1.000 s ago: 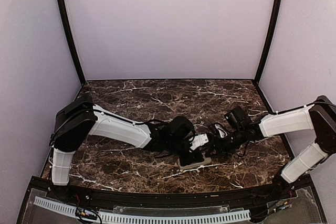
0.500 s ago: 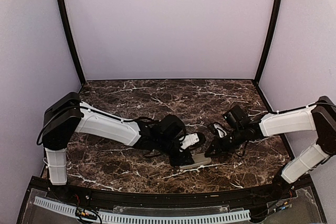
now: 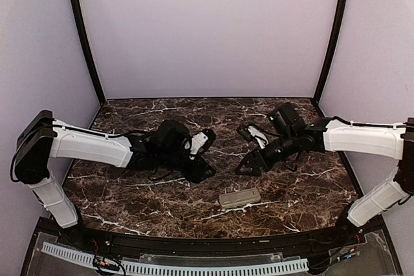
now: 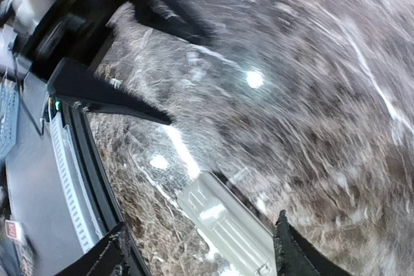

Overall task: Load the batteries into the remote control
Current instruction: Pick up the remote control from the center of the board.

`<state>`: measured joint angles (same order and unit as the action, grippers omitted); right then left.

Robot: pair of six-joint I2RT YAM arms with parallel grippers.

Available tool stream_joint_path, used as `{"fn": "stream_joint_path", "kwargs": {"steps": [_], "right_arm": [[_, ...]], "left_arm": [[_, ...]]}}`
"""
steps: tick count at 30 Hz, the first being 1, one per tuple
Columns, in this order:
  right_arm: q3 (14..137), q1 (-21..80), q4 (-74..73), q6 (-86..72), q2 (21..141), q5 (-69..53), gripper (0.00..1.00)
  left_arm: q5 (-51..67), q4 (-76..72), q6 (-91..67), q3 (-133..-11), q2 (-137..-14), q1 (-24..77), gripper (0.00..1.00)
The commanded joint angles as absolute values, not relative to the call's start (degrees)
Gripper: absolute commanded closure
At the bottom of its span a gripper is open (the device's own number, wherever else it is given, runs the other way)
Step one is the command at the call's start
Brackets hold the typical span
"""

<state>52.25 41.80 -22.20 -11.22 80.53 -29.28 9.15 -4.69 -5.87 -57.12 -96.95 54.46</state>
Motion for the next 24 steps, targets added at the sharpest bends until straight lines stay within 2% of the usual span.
{"fn": "stream_joint_path", "kwargs": {"steps": [1,2,5,14,20,24], "right_arm": [[56.58,50.69,-24.70,13.18,85.36,-23.78,0.05],[56.68,52.83,-24.52,17.58,86.00,-22.08,0.02],[56.23,55.85,-23.77,26.17,87.58,-18.26,0.01],[60.44,59.38,-27.54,35.42,97.58,-13.30,0.02],[63.42,59.70,-29.41,34.34,103.07,-10.63,0.10],[64.84,59.75,-31.45,33.18,104.54,-9.84,0.20]], "left_arm": [[0.13,-4.32,-10.45,-53.99,-91.47,53.80,0.30],[-0.64,-4.23,-11.05,-53.58,-89.95,53.62,0.28],[-2.08,-4.47,-11.80,-50.89,-86.84,52.90,0.25],[-3.22,-5.19,-11.82,-46.87,-82.80,52.69,0.23],[-3.37,-5.25,-11.29,-46.47,-82.68,52.61,0.23],[-3.59,-5.23,-10.84,-46.05,-82.32,52.69,0.23]]}}
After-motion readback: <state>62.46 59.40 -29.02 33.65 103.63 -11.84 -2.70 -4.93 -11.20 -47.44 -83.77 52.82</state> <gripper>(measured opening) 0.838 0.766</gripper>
